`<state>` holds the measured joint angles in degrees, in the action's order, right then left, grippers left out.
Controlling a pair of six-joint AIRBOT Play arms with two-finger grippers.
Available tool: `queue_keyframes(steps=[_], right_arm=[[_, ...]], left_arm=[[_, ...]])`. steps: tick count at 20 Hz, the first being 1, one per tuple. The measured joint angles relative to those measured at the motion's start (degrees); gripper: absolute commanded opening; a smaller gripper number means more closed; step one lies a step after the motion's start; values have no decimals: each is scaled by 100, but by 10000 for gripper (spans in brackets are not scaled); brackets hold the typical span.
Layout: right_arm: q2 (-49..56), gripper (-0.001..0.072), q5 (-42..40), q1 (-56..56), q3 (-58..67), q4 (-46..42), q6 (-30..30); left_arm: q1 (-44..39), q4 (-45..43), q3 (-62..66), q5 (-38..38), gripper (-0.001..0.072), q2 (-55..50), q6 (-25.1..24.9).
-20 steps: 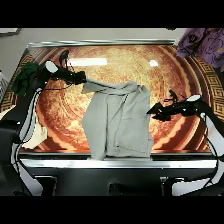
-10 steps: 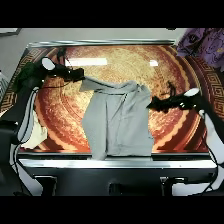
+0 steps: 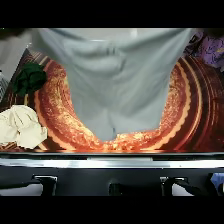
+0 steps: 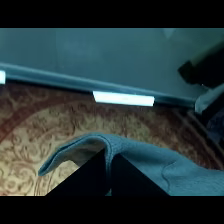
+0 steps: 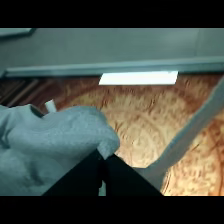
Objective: Fold the clothes and pants, and hang the long-sleeved shirts on hangers.
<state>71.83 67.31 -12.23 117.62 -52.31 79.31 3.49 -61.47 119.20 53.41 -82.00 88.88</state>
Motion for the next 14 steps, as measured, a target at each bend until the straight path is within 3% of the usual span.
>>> queue_keyframes(steps=[7, 14], right_arm=[[-2103, 35, 146, -11, 483, -1193, 704], [-2328, 35, -146, -11, 527, -1519, 1241]], left_arm=[[221, -225, -372, 732, 16, 2463, -42], [243, -977, -588, 859, 15, 3333, 179]])
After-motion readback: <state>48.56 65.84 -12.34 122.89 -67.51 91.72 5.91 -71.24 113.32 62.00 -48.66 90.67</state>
